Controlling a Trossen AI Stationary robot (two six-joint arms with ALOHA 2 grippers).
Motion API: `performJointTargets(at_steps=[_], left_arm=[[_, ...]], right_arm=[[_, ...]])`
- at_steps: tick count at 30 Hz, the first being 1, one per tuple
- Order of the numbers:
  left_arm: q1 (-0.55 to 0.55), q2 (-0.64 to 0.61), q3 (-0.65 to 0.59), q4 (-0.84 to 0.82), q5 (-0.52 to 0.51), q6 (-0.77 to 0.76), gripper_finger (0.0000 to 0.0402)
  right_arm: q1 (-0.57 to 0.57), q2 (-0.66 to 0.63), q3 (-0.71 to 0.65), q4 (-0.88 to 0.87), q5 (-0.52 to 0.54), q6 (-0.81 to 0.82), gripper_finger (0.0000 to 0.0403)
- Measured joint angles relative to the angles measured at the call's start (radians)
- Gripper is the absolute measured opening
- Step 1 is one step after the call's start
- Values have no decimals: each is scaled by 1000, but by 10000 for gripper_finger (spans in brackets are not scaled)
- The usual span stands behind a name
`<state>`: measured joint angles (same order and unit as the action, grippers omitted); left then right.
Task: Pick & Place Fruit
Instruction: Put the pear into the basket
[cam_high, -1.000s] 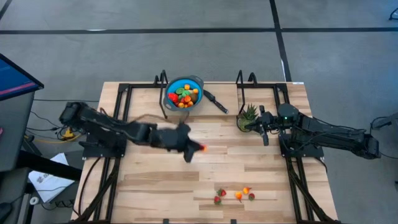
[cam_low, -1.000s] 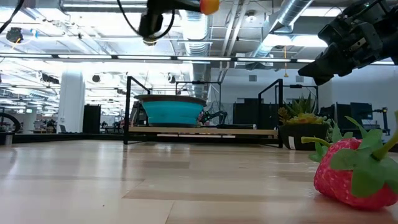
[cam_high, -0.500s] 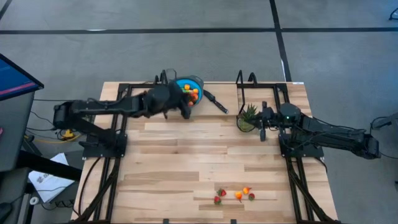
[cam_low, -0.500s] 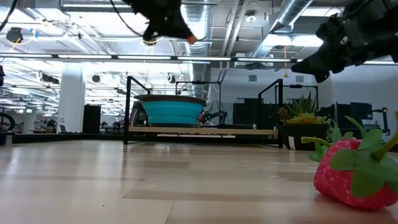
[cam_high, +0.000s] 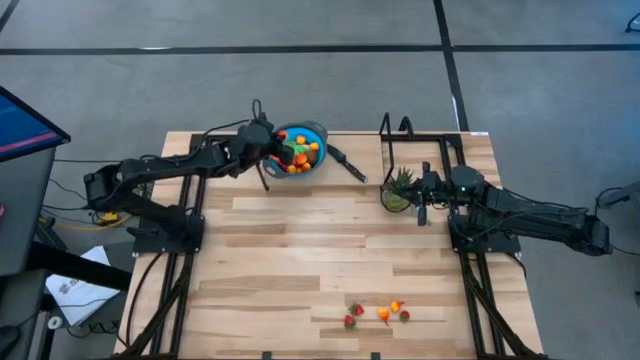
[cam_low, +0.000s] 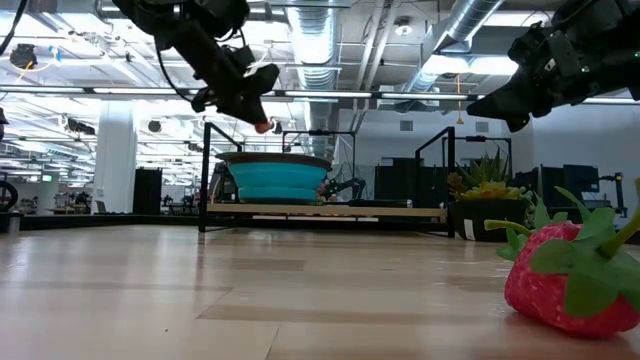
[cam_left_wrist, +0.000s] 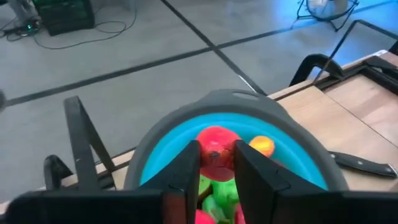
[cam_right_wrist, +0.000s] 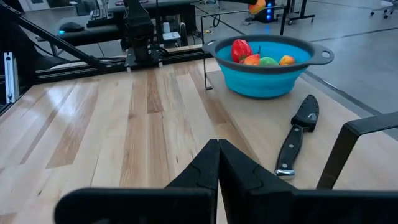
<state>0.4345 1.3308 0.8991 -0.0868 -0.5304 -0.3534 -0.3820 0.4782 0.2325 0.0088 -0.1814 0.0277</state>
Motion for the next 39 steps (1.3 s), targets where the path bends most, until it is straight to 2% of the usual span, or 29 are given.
performJointTargets(at_steps=[6, 16, 21, 28, 39], left_arm=[[4, 0, 0, 33, 5, 10, 100], [4, 0, 0, 65, 5, 12, 221], [-5, 0, 0, 131, 4, 8, 249], [-61, -1, 0, 155, 4, 9, 231], [-205, -2, 0, 158, 5, 39, 146]], right_arm=[[0, 0, 0, -1, 0, 0, 0], [0, 0, 0, -1, 0, 0, 0], [0, 0, 0, -1, 0, 0, 0], [0, 0, 0, -1, 0, 0, 0], [0, 0, 0, -1, 0, 11, 0]])
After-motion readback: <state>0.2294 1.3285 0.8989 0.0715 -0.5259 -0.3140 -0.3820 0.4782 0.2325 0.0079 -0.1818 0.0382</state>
